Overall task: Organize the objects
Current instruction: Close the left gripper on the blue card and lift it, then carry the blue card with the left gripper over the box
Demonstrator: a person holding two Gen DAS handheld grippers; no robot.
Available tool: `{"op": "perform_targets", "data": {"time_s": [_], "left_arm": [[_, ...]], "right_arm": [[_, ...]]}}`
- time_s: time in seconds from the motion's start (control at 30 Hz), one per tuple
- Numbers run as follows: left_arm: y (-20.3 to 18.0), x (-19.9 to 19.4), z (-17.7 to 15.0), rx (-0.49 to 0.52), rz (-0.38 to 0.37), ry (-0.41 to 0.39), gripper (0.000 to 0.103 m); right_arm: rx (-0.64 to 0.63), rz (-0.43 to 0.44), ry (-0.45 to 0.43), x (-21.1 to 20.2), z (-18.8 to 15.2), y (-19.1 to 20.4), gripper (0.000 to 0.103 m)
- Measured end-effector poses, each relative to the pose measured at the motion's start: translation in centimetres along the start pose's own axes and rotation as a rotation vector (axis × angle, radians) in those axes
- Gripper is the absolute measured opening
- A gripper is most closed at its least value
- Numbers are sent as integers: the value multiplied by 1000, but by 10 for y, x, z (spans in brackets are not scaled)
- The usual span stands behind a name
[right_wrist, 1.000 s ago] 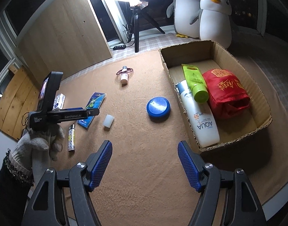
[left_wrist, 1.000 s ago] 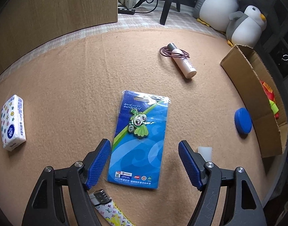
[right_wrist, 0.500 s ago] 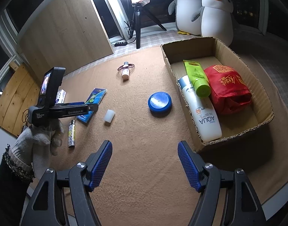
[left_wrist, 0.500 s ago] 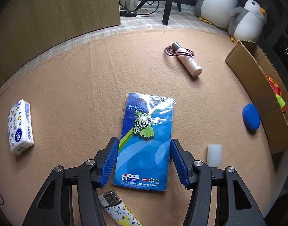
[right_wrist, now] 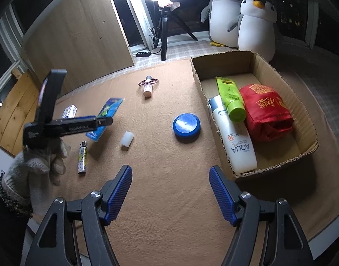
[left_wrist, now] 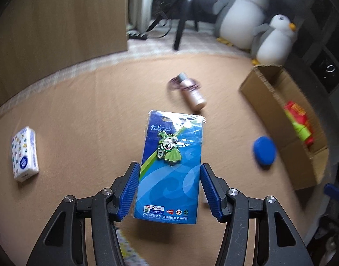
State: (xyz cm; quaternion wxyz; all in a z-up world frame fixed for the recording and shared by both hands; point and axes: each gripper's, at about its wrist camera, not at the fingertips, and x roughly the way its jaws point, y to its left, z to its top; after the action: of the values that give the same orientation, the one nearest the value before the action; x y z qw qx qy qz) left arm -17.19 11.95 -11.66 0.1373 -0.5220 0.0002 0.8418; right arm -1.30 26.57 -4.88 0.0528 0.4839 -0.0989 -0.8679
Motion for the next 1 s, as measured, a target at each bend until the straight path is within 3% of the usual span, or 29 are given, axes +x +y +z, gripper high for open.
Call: {"op": "perform_targets", "data": {"time_s": [0.53, 1.0], "left_arm": [[-140, -14, 58, 146, -141, -88, 60], [-243, 16, 68, 235, -219, -48, 60]], "right_arm": [[2, -26, -14, -13, -6, -32, 69], [71, -73, -23, -30, -18, -91, 68]]}}
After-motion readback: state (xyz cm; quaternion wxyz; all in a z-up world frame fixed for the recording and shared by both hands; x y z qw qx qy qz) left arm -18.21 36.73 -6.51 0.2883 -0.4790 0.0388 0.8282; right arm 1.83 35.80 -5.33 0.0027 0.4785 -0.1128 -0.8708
